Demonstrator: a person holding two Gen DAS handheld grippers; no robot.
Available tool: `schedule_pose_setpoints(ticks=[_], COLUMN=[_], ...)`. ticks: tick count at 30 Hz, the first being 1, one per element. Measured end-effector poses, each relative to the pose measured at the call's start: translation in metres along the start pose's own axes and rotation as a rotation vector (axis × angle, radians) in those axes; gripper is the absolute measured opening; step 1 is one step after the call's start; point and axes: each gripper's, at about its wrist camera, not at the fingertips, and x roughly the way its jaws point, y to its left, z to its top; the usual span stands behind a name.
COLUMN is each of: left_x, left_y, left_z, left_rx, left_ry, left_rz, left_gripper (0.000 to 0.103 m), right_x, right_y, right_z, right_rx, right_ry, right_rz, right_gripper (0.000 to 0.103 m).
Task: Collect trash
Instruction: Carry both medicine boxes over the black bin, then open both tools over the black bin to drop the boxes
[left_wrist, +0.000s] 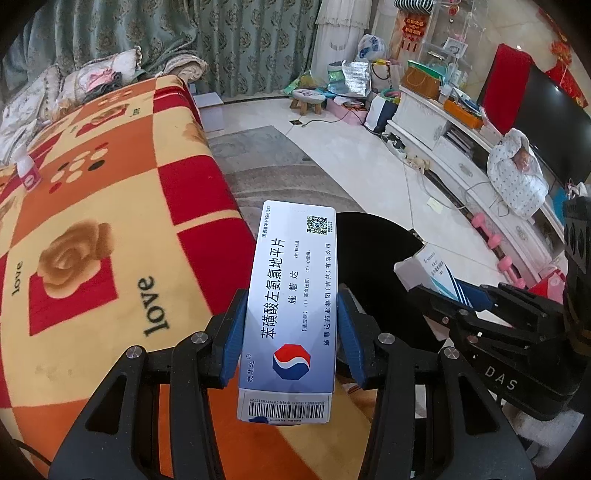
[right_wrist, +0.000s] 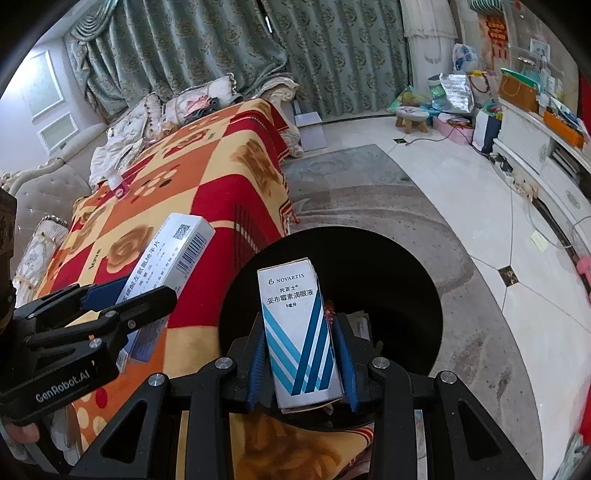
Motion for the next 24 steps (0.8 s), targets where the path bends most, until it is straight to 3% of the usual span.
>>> schedule_pose_setpoints(ticks=[24], left_x=[0.030], left_y=[-0.016], left_z=[0.007], left_rx=[-0.021], left_ry=[0.043], left_rz=[-0.031], left_gripper=[0.045], right_x=[0.016], right_y=[-0.023], right_z=[0.004], right_rx=[0.038], right_ry=[0.024], right_rz=[-0.012], right_gripper=[0.033])
